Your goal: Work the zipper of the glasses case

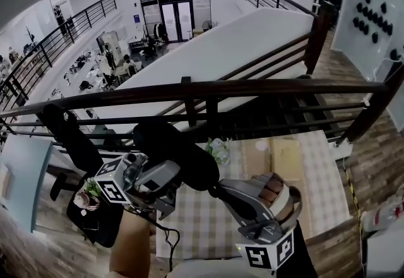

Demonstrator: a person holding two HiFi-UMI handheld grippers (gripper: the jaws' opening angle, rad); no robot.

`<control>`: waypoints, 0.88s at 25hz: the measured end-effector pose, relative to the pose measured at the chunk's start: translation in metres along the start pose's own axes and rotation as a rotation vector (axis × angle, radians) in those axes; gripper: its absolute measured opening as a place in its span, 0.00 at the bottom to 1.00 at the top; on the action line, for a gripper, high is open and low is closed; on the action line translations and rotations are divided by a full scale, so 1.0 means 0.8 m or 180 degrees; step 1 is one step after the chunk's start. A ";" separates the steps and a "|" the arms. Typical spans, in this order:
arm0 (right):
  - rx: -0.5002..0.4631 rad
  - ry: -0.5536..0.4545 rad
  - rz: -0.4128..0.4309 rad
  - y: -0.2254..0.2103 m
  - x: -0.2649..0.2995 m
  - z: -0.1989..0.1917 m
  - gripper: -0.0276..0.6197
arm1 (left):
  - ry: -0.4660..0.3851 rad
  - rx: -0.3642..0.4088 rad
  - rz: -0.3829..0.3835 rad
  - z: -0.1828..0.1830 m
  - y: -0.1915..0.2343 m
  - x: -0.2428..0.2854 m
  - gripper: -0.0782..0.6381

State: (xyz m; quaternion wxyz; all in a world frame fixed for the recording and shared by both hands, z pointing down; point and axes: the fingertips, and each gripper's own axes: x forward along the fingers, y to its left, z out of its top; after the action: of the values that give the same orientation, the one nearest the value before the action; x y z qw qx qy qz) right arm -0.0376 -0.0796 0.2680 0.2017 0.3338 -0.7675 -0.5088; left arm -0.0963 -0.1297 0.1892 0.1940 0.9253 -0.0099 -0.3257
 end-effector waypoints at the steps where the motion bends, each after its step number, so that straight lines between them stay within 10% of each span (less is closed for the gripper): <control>1: 0.0025 -0.0016 0.0028 0.004 0.000 0.002 0.09 | 0.0013 0.0025 0.0042 -0.001 0.000 0.002 0.47; 8: 0.0100 -0.0108 0.0144 0.026 0.010 0.019 0.09 | -0.0223 -0.0111 0.0158 -0.007 0.010 0.015 0.48; 22: 0.0218 0.0073 0.0072 0.025 0.006 -0.003 0.09 | 0.0372 0.0063 0.0253 -0.018 0.007 0.014 0.40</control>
State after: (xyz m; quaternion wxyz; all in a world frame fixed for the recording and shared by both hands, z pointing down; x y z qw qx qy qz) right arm -0.0454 -0.0794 0.2873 0.2048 0.3376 -0.7858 -0.4761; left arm -0.0776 -0.1313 0.1949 0.1979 0.9435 -0.0385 -0.2631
